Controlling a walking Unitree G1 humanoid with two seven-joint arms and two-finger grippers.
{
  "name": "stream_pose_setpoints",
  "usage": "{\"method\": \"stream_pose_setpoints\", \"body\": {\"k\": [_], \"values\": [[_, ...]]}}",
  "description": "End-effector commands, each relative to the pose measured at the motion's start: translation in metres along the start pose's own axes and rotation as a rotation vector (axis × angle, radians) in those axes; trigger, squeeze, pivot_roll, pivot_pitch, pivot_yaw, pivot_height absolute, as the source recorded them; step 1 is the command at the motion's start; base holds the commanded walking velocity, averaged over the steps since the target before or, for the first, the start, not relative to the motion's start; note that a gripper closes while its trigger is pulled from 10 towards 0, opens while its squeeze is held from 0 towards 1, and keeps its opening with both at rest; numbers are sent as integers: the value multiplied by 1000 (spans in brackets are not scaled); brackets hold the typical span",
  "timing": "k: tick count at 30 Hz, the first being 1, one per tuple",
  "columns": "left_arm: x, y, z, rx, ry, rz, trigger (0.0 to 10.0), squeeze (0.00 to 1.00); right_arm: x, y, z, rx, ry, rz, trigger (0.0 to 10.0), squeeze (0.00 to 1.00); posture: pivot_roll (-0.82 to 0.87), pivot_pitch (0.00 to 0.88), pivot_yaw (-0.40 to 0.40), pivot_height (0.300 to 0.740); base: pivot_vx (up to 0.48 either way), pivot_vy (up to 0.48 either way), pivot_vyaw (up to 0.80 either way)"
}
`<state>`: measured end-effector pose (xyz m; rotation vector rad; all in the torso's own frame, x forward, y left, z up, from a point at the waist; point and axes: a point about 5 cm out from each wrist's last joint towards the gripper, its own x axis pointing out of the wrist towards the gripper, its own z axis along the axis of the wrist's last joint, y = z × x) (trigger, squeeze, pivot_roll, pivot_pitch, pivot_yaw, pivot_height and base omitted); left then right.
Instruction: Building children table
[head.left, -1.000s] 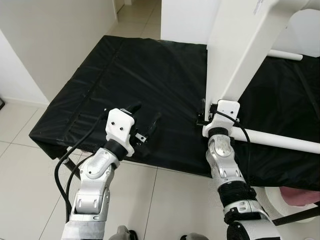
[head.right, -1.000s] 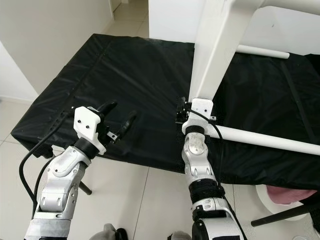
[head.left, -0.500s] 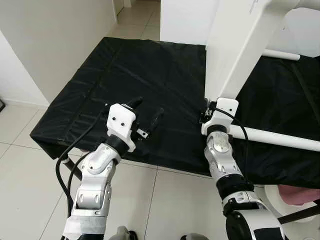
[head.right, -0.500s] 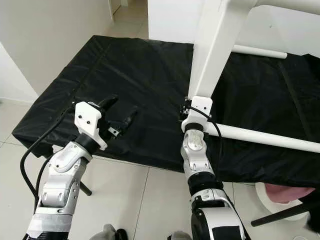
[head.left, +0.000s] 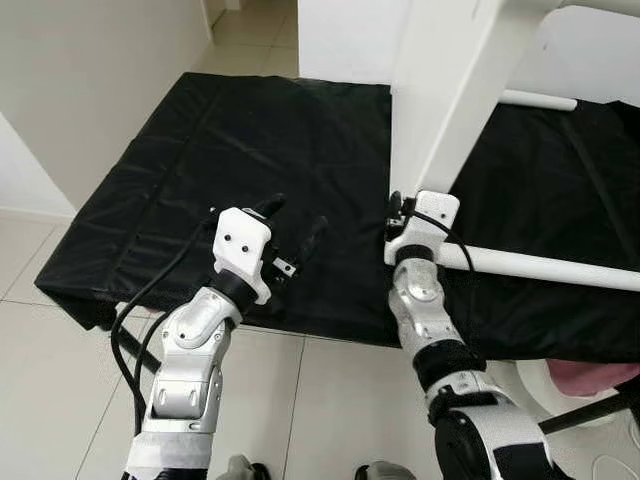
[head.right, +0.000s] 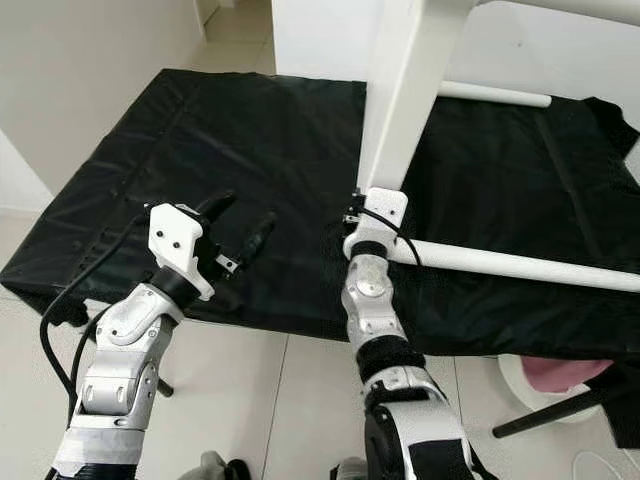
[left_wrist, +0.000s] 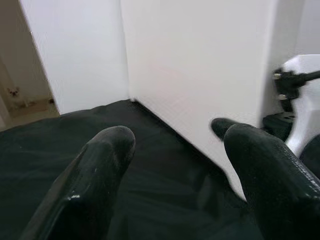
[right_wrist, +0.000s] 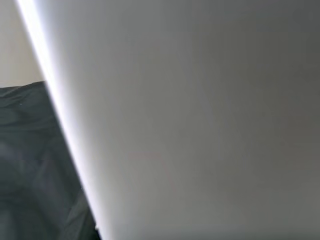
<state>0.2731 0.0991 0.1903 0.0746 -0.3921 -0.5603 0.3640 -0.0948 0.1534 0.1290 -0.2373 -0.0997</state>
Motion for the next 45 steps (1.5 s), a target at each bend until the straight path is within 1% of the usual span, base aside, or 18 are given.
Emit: {"method": "stream_pose_setpoints", "body": {"k": [1, 5, 6, 9, 10, 11, 12, 15, 19, 20, 25, 27, 31, 34, 35, 37, 40, 45], "values": [[-2, 4, 0, -23, 1, 153, 10000, 0, -2, 35, 10, 30, -42, 129, 10000, 0, -83, 83, 66, 740, 0, 0, 0], [-2, 4, 0, -25, -2, 155, 10000, 0, -3, 50, 10, 12, -33, 146, 10000, 0, -75, 83, 64, 740, 0, 0, 0], [-2, 4, 0, -25, -2, 155, 10000, 0, -3, 50, 10, 12, -33, 146, 10000, 0, -75, 83, 64, 740, 0, 0, 0], [-2, 5, 2, -29, -9, 159, 10000, 0, -5, 67, 12, 1, -39, 172, 10000, 0, -70, 82, 62, 740, 0, 0, 0], [-2, 5, 2, -29, -9, 159, 10000, 0, -5, 67, 12, 1, -39, 172, 10000, 0, -70, 82, 62, 740, 0, 0, 0], [-2, 5, 2, -29, -13, 160, 10000, 0, -7, 76, 13, -2, -40, 184, 10000, 0, -66, 82, 62, 740, 0, 0, 0], [-2, 5, 2, -29, -13, 160, 10000, 0, -7, 76, 13, -2, -40, 184, 10000, 0, -66, 82, 62, 740, 0, 0, 0], [-2, 5, 3, -31, -20, 159, 10000, 0, -11, 88, 12, -10, -37, 180, 10000, 0, -61, 80, 64, 740, 0, 0, 0], [-3, 6, 5, -32, -26, 159, 10000, 0, -13, 94, 13, -16, -37, 186, 10000, 0, -60, 80, 64, 740, 0, 0, 0], [-3, 8, 8, -35, -36, 160, 10000, 0, -18, 107, 11, -18, -9, 207, 10000, 0, -46, 81, 63, 740, 0, 0, 0], [-3, 8, 9, -35, -39, 161, 10000, 0, -19, 112, 10, -16, 4, 215, 10000, 0, -46, 81, 63, 740, 0, 0, 0], [-4, 8, 12, -37, -45, 161, 10000, 0, -23, 121, 9, -21, 26, 224, 10000, 0, -41, 82, 63, 740, 0, 0, 0], [-4, 8, 13, -40, -47, 161, 10000, 0, -23, 123, 9, -9, 32, 216, 10000, 0, -41, 82, 63, 740, 0, 0, 0], [-4, 7, 13, -45, -47, 160, 10000, 0, -21, 128, 20, 50, -9, 213, 10000, 0, -26, 84, 66, 740, 0, 0, 0], [-4, 7, 13, -49, -46, 159, 10000, 0, -19, 130, 27, 88, -35, 211, 10000, 0, -26, 84, 66, 740, 0, 0, 0], [-4, 7, 13, -49, -46, 159, 10000, 0, -19, 130, 27, 88, -35, 211, 10000, 0, -26, 84, 66, 740, 0, 0, 0], [-5, 7, 15, -54, -48, 157, 10000, 0, -18, 138, 41, 170, -83, 239, 10000, 0, -21, 81, 72, 740, 0, 0, 0], [-5, 7, 16, -56, -49, 156, 10000, 0, -20, 143, 43, 188, -94, 264, 10000, 0, -21, 81, 72, 740, 0, 0, 0]]}}
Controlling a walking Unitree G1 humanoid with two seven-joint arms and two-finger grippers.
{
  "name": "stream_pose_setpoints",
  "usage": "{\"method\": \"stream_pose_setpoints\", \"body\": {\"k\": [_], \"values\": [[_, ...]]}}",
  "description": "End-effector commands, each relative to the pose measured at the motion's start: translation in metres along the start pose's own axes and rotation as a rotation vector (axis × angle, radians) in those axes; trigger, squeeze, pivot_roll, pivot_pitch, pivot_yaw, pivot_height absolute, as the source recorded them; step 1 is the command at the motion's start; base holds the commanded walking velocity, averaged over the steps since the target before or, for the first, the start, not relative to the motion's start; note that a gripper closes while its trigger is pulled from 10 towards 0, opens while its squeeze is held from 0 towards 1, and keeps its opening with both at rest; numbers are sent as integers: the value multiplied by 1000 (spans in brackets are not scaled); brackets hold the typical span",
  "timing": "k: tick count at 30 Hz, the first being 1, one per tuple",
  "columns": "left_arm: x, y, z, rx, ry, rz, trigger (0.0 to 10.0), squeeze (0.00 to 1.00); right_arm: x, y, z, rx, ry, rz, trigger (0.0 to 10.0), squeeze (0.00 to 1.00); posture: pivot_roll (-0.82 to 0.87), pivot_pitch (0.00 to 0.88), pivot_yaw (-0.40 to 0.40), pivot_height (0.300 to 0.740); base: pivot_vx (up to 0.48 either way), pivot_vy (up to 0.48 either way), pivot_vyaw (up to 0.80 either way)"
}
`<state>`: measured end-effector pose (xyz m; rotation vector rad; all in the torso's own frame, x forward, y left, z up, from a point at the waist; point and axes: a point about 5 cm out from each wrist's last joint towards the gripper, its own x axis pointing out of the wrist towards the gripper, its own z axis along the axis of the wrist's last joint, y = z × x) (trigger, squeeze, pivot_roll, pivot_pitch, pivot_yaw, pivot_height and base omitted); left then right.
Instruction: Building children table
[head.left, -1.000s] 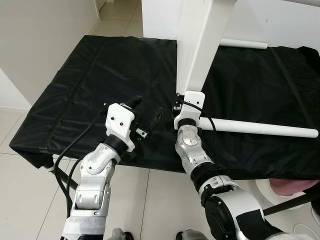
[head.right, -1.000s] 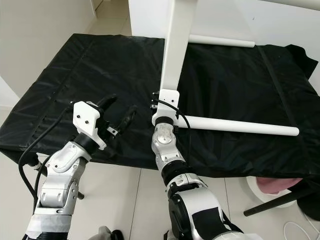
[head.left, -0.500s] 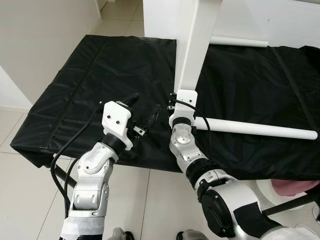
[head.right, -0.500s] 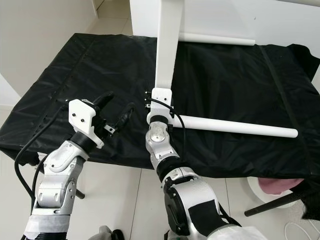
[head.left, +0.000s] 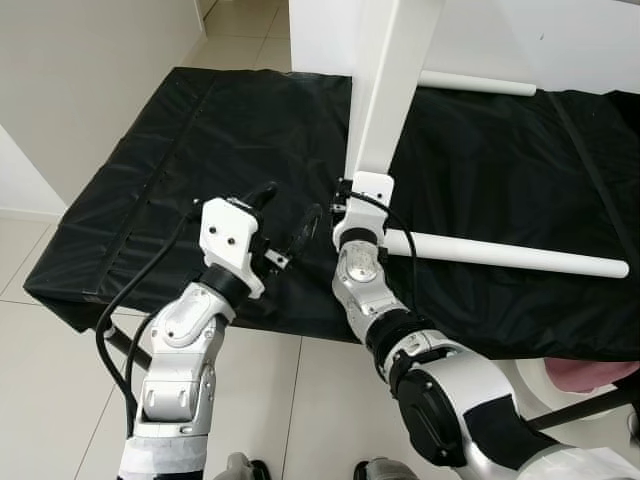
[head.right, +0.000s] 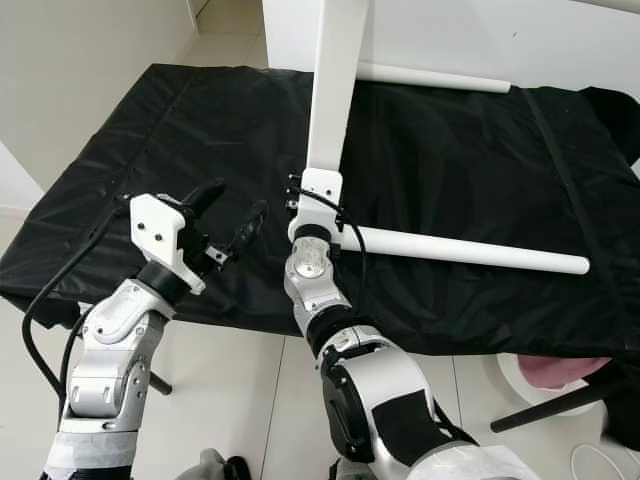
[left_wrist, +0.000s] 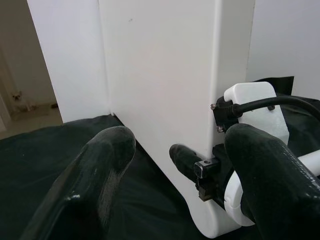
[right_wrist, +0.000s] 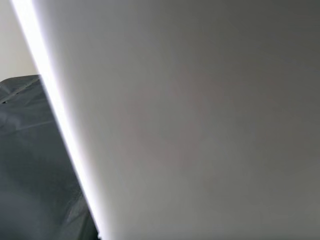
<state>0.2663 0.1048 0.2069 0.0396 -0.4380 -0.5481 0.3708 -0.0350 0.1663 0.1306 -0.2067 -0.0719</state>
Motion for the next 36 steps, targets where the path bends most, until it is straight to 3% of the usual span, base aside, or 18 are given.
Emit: {"method": "stream_pose_setpoints", "body": {"k": [1, 4, 5, 8, 11, 12, 20, 21, 23, 24, 36], "values": [[-2, 3, -1, -35, 2, 138, 10000, 0, -23, 83, 38, 181, -130, 245, 10000, 0, -21, 81, 72, 740, 0, 0, 0], [-3, 3, -1, -42, 2, 139, 10000, 0, -25, 89, 43, 180, -157, 270, 10000, 0, -19, 80, 74, 740, 0, 0, 0], [-4, 2, 0, -49, 0, 139, 10000, 0, -29, 99, 52, 183, -193, 297, 10000, 0, -15, 78, 75, 740, 0, 0, 0], [-4, 2, 1, -51, 0, 138, 10000, 0, -29, 101, 54, 185, -201, 302, 10000, 0, -15, 78, 75, 740, 0, 0, 0], [-4, -1, 1, -62, 1, 140, 10000, 0, -34, 101, 38, 105, -146, 318, 10000, 0, -6, 77, 71, 740, 0, 0, 0], [-5, -1, 2, -67, 2, 141, 10000, 0, -34, 99, 34, 97, -140, 322, 10000, 1000, -7, 80, 70, 740, 0, 0, 0], [-5, -3, 2, -77, 4, 138, 10000, 0, -30, 93, 43, 95, -209, 305, 10000, 1000, -13, 86, 74, 740, 0, 0, 0], [-4, -3, 2, -80, 4, 137, 10000, 0, -29, 91, 43, 89, -221, 300, 10000, 153, -13, 86, 74, 740, 0, 0, 0], [-4, -4, 2, -82, 4, 136, 10000, 0, -29, 89, 43, 85, -227, 296, 10000, 153, -13, 86, 74, 740, 0, 0, 0], [-4, -4, 1, -84, 6, 134, 10000, 0, -28, 86, 43, 83, -238, 293, 10000, 0, -21, 90, 78, 740, 0, 0, 0], [-4, -5, 1, -89, 11, 127, 10000, 0, -33, 55, 26, 14, -310, 308, 10000, 0, -31, 92, 81, 740, 0, 0, 0]]}}
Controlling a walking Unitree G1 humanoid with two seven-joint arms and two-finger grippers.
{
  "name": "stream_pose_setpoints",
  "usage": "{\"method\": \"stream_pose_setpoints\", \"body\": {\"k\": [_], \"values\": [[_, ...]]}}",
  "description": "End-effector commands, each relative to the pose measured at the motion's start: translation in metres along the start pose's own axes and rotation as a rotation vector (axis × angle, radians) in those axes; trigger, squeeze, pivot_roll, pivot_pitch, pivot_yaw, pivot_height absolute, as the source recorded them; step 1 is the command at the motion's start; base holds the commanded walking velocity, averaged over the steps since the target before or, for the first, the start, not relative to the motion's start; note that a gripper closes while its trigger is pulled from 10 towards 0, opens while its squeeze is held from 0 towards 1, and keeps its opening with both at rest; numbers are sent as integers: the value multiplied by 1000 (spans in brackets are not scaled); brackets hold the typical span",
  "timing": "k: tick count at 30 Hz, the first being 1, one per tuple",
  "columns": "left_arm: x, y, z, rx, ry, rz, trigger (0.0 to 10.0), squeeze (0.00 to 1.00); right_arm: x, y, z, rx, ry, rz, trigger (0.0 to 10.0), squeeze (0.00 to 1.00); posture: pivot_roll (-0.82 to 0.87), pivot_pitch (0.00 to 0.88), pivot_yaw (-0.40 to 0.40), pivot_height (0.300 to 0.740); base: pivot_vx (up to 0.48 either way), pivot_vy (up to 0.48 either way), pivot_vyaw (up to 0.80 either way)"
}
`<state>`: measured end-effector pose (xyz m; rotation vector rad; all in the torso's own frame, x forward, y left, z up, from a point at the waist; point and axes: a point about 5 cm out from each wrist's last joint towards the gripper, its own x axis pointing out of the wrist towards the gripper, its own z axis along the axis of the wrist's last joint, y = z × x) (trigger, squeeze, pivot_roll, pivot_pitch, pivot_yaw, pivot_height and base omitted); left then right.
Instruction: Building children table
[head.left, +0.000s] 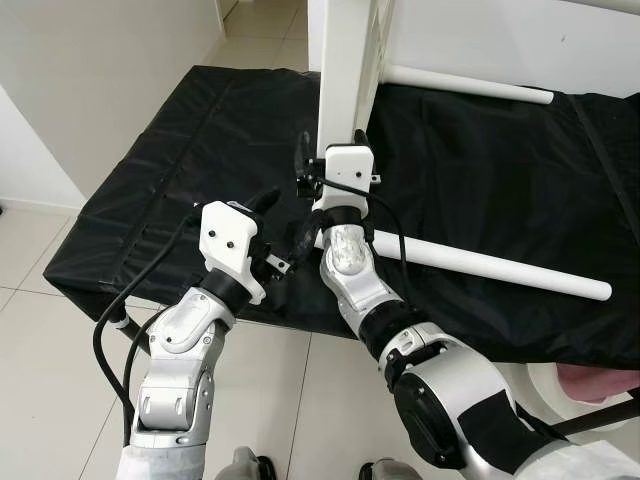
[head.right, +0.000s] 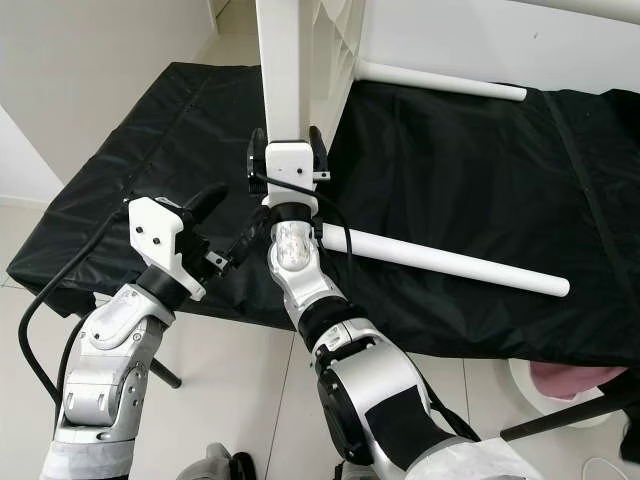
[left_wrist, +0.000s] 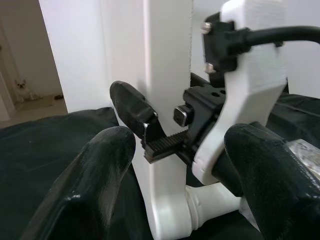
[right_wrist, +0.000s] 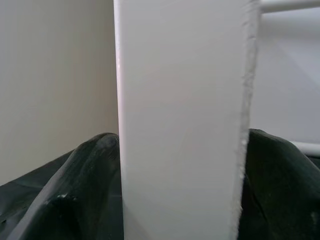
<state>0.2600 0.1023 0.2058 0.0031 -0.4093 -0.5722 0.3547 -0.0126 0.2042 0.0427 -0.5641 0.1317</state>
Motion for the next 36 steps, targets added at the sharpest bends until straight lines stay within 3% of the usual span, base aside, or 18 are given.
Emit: {"method": "stream_pose_setpoints", "body": {"k": [1, 8, 9, 18, 22, 23, 25, 29, 30, 36], "values": [[0, 0, -1, -44, -8, 140, 10000, 0, -21, 29, -4, 72, 14, 77, 10000, 0, -32, 93, 82, 740, 0, 0, 0], [0, -1, -3, -51, -4, 120, 10000, 0, -37, 9, -8, 22, -39, 113, 10000, 0, -33, 91, 72, 740, 0, 0, 0], [0, -2, -3, -48, -3, 115, 10000, 0, -43, 0, -10, -2, -43, 111, 10000, 0, -38, 88, 64, 740, 0, 0, 0], [0, -1, -5, -51, -2, 107, 10000, 0, -57, -30, -11, -61, -54, 78, 10000, 0, -44, 79, 59, 740, 0, 0, 0], [-1, 0, -6, -40, 6, 103, 10000, 0, -68, -54, -12, -118, -42, 41, 10000, 0, -50, 71, 56, 740, 0, 0, 0], [-1, 0, -6, -40, 6, 103, 10000, 0, -68, -54, -12, -118, -42, 41, 10000, 0, -50, 71, 56, 740, 0, 0, 0], [-2, 2, -9, -35, 19, 102, 10000, 0, -77, -72, -11, -171, -37, 23, 10000, 0, -56, 67, 53, 740, 0, 0, 0], [-3, 3, -12, -30, 30, 101, 10000, 0, -83, -81, -11, -198, -29, 13, 10000, 0, -60, 64, 50, 740, 0, 0, 0], [-1, 1, -16, -20, 61, 72, 10000, 0, -93, -95, -13, -220, 10, -10, 10000, 0, -61, 61, 47, 740, 0, 0, 0], [2, -1, -21, -14, 90, 48, 10000, 0, -99, -108, -11, -234, 44, -38, 10000, 0, -69, 54, 42, 740, 0, 0, 0]]}}
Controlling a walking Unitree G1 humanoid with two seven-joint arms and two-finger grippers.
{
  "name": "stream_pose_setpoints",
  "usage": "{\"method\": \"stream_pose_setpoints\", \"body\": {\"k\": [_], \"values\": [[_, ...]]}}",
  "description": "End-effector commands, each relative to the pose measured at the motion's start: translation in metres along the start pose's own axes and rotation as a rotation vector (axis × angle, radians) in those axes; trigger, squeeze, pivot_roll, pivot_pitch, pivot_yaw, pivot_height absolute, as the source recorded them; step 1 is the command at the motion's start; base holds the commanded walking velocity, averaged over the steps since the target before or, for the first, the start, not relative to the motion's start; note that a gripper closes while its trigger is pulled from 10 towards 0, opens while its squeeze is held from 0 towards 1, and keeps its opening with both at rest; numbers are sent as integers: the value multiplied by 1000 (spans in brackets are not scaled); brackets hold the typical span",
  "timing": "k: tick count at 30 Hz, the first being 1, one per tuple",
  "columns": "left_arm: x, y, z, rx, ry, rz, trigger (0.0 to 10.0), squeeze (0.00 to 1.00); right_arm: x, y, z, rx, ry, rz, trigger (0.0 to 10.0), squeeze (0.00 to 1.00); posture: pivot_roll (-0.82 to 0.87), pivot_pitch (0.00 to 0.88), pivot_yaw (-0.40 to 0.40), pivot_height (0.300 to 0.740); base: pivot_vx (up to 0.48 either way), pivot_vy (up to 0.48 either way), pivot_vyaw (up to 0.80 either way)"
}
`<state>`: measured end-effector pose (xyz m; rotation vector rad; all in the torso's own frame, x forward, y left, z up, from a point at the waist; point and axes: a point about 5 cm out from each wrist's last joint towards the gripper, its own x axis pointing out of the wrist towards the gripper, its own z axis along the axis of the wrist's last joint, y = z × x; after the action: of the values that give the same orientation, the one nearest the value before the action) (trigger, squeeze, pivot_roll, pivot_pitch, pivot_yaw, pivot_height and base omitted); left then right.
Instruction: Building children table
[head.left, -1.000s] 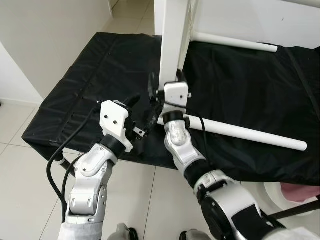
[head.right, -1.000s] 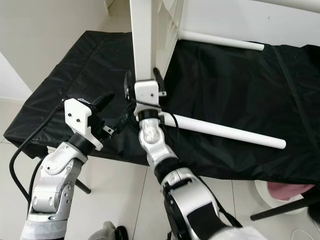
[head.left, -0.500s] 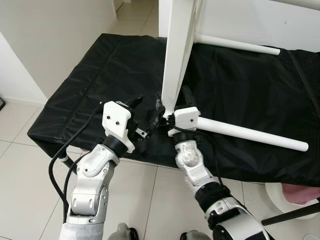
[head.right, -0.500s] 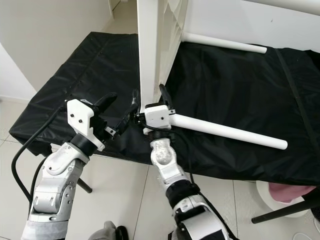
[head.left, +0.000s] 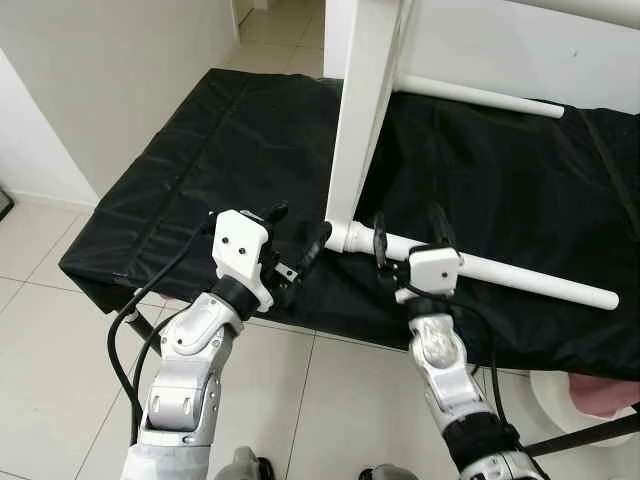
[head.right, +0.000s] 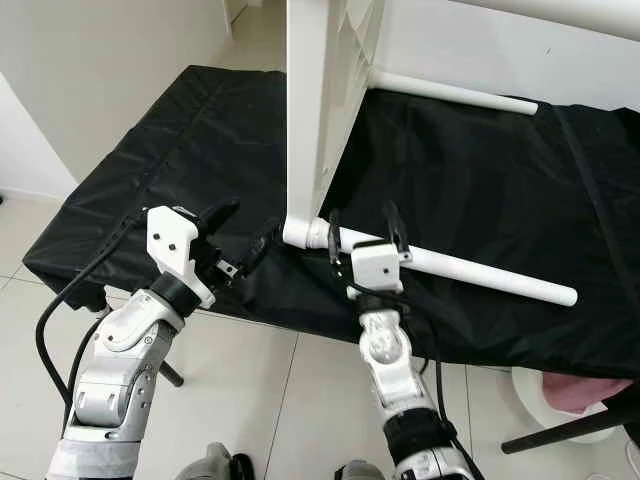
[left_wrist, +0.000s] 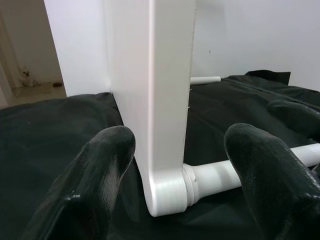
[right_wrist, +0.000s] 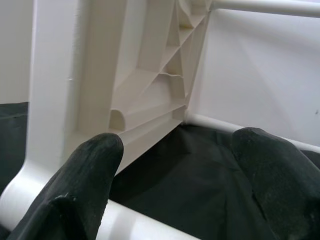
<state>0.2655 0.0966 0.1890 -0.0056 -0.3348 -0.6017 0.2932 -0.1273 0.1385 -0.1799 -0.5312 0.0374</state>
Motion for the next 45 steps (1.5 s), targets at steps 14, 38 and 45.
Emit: {"method": "stream_pose_setpoints", "body": {"k": [14, 38, 45], "values": [[18, 7, -19, -47, 140, 90, 10000, 1000, -1, -38, 4, 17, 80, -165, 10000, 0, -68, 37, 30, 740, 0, 0, 0], [60, 14, -29, -35, 316, 142, 10000, 0, 37, -77, 23, 140, 80, -290, 10000, 0, -91, 75, 57, 740, 0, 0, 0], [72, 13, -32, -60, 350, 188, 10000, 0, 37, -94, 26, 124, 82, -329, 10000, 0, -111, 93, 55, 740, 0, 0, 0]]}}
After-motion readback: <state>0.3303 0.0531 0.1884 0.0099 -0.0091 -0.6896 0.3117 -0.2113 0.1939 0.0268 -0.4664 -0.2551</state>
